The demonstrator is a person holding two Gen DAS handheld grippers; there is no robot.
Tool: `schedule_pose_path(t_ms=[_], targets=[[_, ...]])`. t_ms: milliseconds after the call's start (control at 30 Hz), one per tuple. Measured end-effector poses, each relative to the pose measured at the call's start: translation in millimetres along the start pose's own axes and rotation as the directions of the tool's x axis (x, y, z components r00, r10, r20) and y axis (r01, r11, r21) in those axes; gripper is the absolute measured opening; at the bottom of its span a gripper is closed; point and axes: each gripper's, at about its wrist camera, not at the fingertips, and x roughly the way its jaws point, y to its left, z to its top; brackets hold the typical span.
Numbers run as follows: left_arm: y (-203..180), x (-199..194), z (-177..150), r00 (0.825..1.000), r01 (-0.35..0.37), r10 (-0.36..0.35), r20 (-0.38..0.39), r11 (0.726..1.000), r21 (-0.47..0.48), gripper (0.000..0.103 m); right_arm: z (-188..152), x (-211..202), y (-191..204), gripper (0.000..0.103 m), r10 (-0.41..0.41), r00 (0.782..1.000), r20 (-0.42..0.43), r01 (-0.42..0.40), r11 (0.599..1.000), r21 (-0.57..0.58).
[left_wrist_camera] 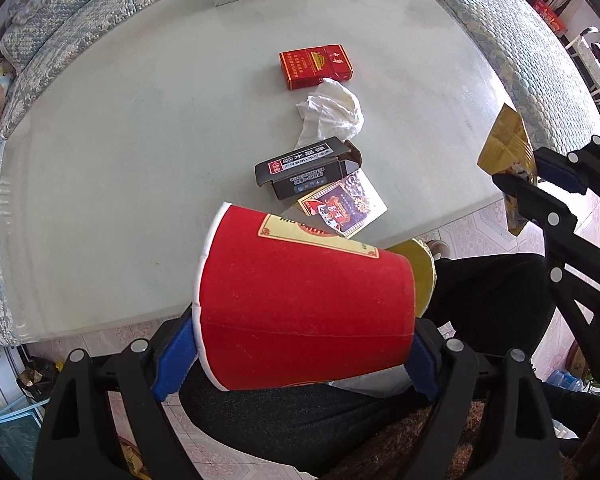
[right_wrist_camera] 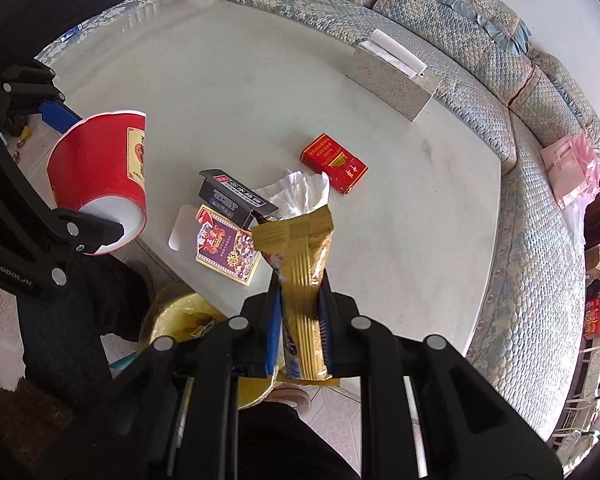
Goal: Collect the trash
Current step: 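Carry the red cup and gold wrapper off the table over the yellow bin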
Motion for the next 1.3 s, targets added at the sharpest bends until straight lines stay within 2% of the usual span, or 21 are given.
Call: schedule_pose_path(t_ms=[200, 500, 767, 900, 1300], targets=[[-7.3, 0.3, -29.6, 0.999, 0.016, -0.016, 0.036, 1.000, 0.003, 0.084, -23.2, -10.0, 17.2, 0.017, -0.007, 1.000, 0.003, 0.007, 1.000, 0.007], [-19.3, 25.2, -58.6, 0.996, 0.022, -0.024, 0.085, 0.999, 0.025, 0.084, -57.4, -6.2, 43.6, 0.017, -0.011, 1.000, -0.015, 0.011, 1.000, -0.002], [-30.1, 66.4, -78.6, 0.993, 0.045, -0.048, 0.105, 0.999, 0.029, 0.084, -84.2, 17.0, 60.6, 0.017, 0.012, 0.999, -0.032, -0.012, 1.000, -0.003], [-39.2, 86.8, -86.0, 0.993, 0.021, -0.025, 0.116, 0.999, 0.036, 0.084, -92.9, 30.3, 66.1, 0.017, 0.021, 0.999, -0.045, -0.021, 1.000, 0.002], [-69.6, 143.6, -95.9, 0.995, 0.040, -0.049, 0.083, 0.994, 0.104, 0.084, -119.9, 69.5, 77.5, 0.017, 0.094, 0.991, -0.098, -0.090, 0.995, 0.040]])
